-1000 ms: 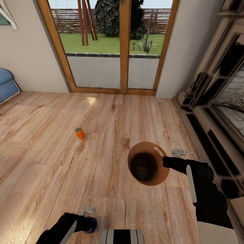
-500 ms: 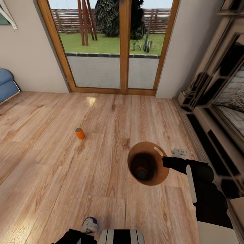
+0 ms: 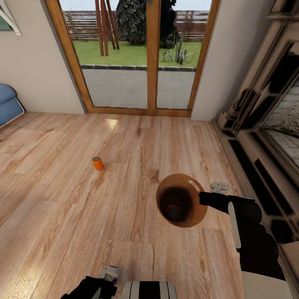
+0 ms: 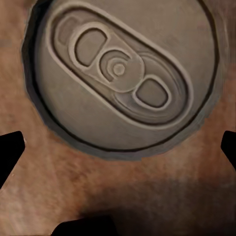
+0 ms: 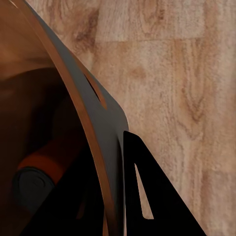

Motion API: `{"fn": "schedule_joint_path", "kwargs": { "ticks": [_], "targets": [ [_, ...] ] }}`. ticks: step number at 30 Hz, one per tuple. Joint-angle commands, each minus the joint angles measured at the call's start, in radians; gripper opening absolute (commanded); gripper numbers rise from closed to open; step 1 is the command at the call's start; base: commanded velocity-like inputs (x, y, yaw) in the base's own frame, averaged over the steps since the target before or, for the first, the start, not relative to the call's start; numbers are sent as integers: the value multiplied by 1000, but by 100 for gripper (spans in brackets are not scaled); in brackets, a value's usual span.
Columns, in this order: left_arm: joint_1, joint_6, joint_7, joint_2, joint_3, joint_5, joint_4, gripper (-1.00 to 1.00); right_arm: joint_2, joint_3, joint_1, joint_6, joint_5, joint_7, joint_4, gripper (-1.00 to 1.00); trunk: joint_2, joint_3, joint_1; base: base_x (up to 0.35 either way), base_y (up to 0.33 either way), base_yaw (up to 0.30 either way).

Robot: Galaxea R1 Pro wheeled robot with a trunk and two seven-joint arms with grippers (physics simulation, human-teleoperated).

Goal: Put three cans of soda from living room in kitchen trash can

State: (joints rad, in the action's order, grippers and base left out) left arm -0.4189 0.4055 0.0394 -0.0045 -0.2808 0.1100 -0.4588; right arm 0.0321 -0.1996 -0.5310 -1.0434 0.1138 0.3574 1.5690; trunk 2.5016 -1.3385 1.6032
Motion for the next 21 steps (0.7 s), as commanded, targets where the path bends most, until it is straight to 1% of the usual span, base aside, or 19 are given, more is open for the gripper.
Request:
{"fn": "schedule_joint_path", "kwargs": {
  "ticks": [1, 3, 9, 11, 17, 21],
  "targets": [
    [0, 4, 22, 0, 0, 0, -14, 100, 0, 1, 0, -4, -28, 7, 0, -100, 0, 0, 0, 0, 0, 0],
    [0, 9, 35, 0, 0, 0, -30, 100, 0, 1, 0, -4, -28, 8, 0, -100, 0, 0, 0, 0, 0, 0],
    [0, 13, 46, 0, 0, 0, -54, 100, 1, 2, 0, -4, -28, 8, 0, -100, 0, 0, 0, 0, 0, 0],
    [-10, 13, 48, -2, 1, 0, -57, 100, 1, 2, 0, -4, -28, 8, 0, -100, 0, 0, 0, 0, 0, 0],
    [-19, 9, 48, -25, 1, 0, -55, 100, 1, 2, 0, -4, -28, 8, 0, -100, 0, 0, 0, 0, 0, 0],
    [-43, 2, 48, -34, 2, 1, -34, 100, 0, 2, 0, -4, -28, 8, 0, -100, 0, 0, 0, 0, 0, 0]
  ]
}}
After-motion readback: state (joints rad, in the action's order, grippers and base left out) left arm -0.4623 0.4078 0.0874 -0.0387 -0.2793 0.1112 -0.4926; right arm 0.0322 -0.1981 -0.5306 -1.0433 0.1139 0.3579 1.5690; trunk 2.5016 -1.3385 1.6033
